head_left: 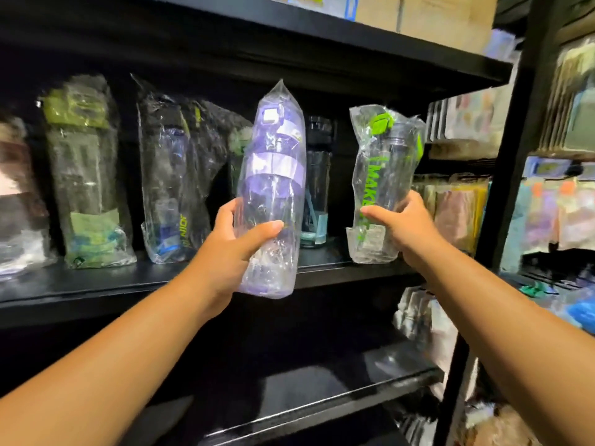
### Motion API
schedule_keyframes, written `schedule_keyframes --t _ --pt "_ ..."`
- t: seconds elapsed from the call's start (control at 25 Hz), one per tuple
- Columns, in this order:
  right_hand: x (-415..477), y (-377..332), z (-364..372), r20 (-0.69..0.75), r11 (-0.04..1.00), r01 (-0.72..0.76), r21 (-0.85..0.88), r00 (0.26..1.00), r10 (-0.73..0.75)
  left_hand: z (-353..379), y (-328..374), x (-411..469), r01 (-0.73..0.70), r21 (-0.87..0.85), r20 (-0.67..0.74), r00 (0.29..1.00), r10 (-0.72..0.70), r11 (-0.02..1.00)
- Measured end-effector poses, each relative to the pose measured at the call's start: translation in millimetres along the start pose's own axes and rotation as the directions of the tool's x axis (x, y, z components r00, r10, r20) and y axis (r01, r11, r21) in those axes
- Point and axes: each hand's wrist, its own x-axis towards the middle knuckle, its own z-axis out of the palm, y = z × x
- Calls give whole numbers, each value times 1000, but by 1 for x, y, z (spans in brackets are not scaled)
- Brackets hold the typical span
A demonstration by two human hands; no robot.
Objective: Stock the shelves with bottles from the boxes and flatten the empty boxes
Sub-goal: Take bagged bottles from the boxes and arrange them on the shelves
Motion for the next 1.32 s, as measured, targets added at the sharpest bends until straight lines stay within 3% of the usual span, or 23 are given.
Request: schedule_keyframes --t 0.4,0.8,0.88,0.96,1.0,1.08,1.2,1.24,1.32 --pt "88 63 25 162 994 56 -97 986 -40 47 -27 10 -97 59 -202 973 107 994" --pt "93 68 33 219 984 0 -179 975 40 67 -40 -1 -175 147 -244 948 207 974" --pt "83 60 24 105 999 -14 -36 994 18 73 -37 -2 -187 159 -243 945 221 970" --pt "65 50 11 -42 978 84 189 996 -78 82 -37 -7 -184 162 -231 948 218 969" --pt "52 43 6 -34 951 103 291 995 -97 86 -37 -9 -190 174 -211 951 225 966" --pt "23 32 -1 173 906 60 419 974 -145 97 -38 -8 -197 188 -149 963 226 962" --pt "-5 16 -7 495 832 -77 550 832 -251 118 -42 6 -224 224 -79 966 247 948" --pt "-6 12 -11 536 804 -116 583 799 -273 128 -42 13 -234 246 -58 965 256 940" --pt "5 6 -19 522 790 -125 600 810 -268 145 -38 27 -239 284 -22 967 256 929"
